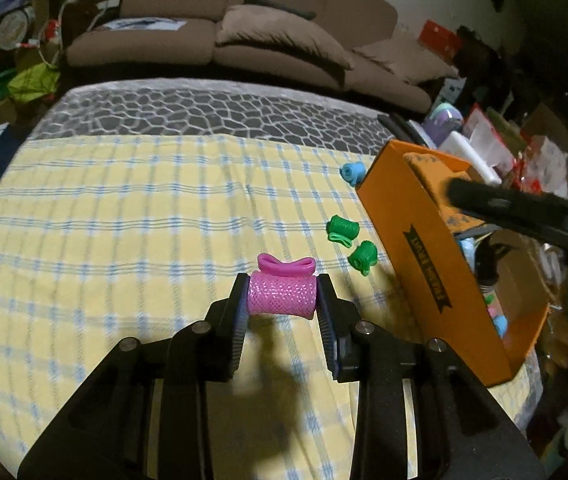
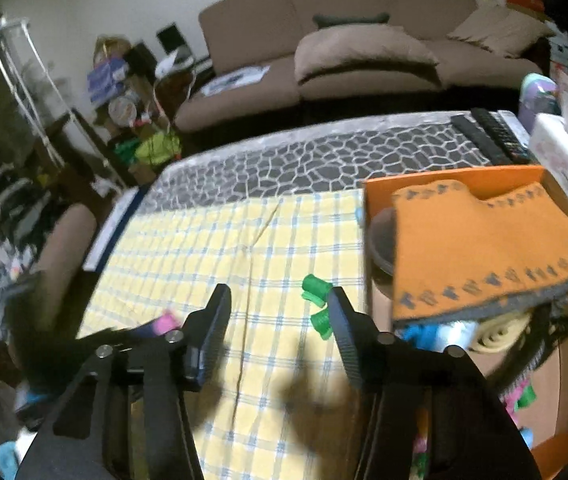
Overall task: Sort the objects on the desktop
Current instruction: 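Grasp a green roller with the right tool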
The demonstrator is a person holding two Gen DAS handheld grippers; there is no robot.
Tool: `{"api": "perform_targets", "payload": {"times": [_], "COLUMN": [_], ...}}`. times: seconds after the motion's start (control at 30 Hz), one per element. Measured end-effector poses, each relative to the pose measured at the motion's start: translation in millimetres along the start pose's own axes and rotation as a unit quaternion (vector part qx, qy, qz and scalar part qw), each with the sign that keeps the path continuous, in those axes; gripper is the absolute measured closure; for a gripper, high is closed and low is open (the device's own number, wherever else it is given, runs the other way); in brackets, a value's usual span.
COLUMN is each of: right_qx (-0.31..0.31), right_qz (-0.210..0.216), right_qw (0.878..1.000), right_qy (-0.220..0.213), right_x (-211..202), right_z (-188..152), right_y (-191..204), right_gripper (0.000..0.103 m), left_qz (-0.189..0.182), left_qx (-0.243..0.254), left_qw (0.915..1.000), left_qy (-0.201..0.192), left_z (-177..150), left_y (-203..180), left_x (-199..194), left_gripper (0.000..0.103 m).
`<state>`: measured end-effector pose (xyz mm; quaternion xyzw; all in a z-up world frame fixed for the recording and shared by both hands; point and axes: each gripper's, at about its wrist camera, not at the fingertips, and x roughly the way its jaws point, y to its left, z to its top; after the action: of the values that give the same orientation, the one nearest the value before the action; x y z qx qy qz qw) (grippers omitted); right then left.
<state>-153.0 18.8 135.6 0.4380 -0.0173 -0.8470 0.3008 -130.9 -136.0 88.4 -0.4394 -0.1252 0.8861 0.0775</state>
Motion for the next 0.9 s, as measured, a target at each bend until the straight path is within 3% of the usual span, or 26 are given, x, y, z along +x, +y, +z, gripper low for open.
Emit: {"api": "perform_targets", "payload": {"times": [0.23, 0.5, 0.9], "right_qx": [-0.074, -0.156, -0.248], "right_qz": [-0.039, -0.105, -0.152], "right_qw": [0.993, 0.966, 0.925], "right_qy": [0.083, 0.176, 0.244], "right_x": [60, 124, 166], "right_z": [17, 16, 10], "right_y": [24, 28, 34], "right_gripper": [0.058, 0.061, 0.064], "left_qz": [-0.006, -0.012, -0.028], "left_qx": [-0.004, -0.018, -0.025], "left_qw": [0.9998, 0.9994, 0.999], "left_qy": [-0.019, -0.025, -0.025], "left_z": [-3, 0, 3], "left_y": [-1, 11, 14], "left_x": [-31, -32, -31], "left_gripper": [0.073, 0.073, 0.073]}}
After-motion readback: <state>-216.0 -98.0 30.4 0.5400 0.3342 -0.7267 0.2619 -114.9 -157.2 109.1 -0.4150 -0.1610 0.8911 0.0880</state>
